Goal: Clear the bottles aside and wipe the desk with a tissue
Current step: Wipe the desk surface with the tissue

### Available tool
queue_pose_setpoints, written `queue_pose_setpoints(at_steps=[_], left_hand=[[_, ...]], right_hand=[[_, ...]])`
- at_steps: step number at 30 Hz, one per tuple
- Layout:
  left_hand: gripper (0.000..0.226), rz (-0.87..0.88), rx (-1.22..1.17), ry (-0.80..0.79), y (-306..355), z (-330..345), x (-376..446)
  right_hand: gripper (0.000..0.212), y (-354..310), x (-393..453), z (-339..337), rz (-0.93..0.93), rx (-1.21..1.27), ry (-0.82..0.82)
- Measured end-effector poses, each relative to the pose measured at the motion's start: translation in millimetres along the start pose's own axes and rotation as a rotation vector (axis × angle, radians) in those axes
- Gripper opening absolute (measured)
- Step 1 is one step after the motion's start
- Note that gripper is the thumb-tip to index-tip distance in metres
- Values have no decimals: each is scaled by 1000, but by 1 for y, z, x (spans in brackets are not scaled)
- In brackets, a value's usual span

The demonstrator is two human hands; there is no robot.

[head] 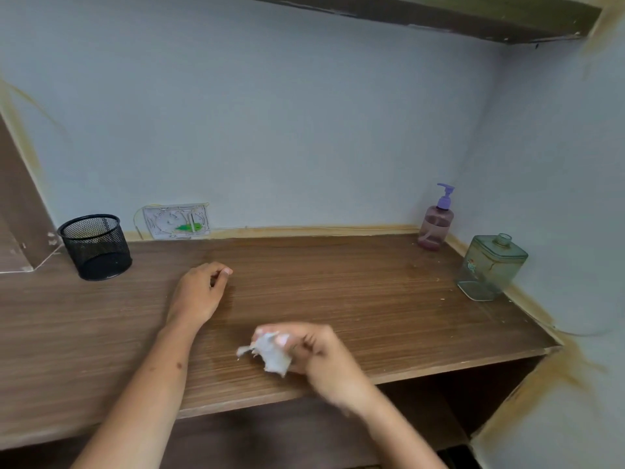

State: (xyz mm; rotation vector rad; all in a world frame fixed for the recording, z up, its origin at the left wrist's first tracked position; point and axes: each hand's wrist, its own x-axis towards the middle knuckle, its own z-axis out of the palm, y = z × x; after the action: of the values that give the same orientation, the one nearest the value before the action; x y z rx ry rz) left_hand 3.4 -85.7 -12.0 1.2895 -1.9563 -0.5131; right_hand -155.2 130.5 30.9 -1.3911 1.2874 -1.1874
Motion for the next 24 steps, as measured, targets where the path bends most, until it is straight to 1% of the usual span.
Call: queue_pose_setpoints(at_steps=[1, 2, 5, 7, 9, 11, 14, 17, 20, 22, 24], left_hand=[[19, 1, 5, 1, 1, 0, 0], [20, 4, 11, 0, 2, 0, 0], [21, 19, 18, -9, 3, 0, 0], [21, 24, 14, -15, 2, 1, 1], [21, 23, 11, -20, 1, 1, 1], [21, 22, 8, -15, 2, 0, 1], [21, 20, 11, -11, 2, 0, 0], [22, 25, 17, -12, 2, 0, 0], [22, 35, 23, -14, 2, 0, 1], [22, 34, 22, -10, 2, 0, 0], [21, 28, 18, -5, 2, 0, 0]], right_hand=[[24, -5, 5, -11, 53, 83, 11], [25, -8, 10, -23, 97, 90, 20], [24, -11, 21, -56, 239, -26, -2], [22, -12, 28, -70, 296, -195, -17], [22, -12, 34, -78, 298, -486, -6], [23, -13, 39, -82, 292, -737, 42], [30, -12, 40, -80, 302, -933, 135], [43, -14, 37, -72, 261, -934, 203], [49, -17, 37, -59, 220, -887, 198], [43, -16, 38, -53, 238, -770, 163], [33, -15, 37, -51, 258, -632, 132]])
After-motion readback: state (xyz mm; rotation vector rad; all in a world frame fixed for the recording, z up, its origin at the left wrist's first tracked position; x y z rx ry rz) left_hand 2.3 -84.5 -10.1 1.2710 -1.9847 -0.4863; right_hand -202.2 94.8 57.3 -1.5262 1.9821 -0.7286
